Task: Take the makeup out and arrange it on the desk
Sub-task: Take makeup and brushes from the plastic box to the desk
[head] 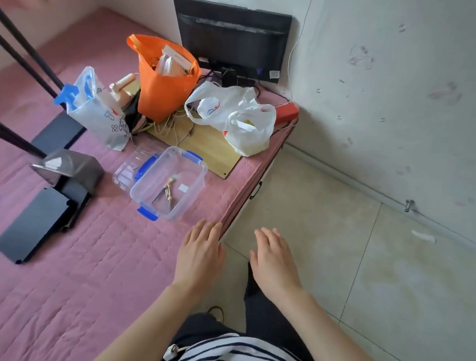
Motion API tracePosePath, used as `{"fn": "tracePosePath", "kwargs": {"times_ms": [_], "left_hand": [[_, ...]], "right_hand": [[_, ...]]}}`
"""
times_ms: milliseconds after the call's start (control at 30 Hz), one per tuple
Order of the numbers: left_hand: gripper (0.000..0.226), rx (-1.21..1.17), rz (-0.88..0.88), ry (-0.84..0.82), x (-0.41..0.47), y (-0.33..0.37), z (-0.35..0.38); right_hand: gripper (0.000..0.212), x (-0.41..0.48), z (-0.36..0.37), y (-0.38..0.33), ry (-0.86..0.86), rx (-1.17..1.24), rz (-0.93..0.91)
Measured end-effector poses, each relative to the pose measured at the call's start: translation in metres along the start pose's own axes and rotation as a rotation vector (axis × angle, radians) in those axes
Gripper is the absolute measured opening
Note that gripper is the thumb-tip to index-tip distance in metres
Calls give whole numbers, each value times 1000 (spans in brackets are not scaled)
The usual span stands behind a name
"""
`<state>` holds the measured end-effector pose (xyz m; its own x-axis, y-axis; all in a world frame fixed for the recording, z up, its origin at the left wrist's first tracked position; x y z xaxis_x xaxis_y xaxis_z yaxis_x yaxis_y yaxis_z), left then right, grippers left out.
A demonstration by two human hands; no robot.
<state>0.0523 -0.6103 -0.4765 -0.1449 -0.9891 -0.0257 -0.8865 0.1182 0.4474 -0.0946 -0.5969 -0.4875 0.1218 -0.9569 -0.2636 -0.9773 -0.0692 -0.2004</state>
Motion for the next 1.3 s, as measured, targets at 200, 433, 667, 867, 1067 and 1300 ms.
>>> {"fn": "tracePosePath", "kwargs": {"times_ms": [200,433,667,867,1067,1300], "left_hand": [[40,-5,-205,73,40,13,16],[39,-32,-463,120,63,17,29],[32,-56,-622,183,62,-8,16],[29,-65,-718,211,68,-61,9],[22,-135,-763,182,85,-130,12],[24,-231,-844,157,118,-215,39]], "right_hand": [[50,65,-30,10,-79,-61,-227],[50,124,-42,19,-155,-190,-469],[50,156,-30,-3,-227,-262,-633],[48,190,-10,-44,-253,-275,-711],[46,236,20,-88,-336,-257,-666],[39,288,73,-142,-409,-193,-647]]}}
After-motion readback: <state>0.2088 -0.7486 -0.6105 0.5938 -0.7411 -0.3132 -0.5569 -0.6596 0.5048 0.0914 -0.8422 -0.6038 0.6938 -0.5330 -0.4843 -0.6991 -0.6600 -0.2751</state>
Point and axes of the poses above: each hand's wrist, its own x-axis towards the middle knuckle, its own z-axis out of the palm, y = z × x, the point moved 9 cm from there along x, towards the middle knuckle, and after that the axes turned 9 degrees about -x, right-handed, at the moved point
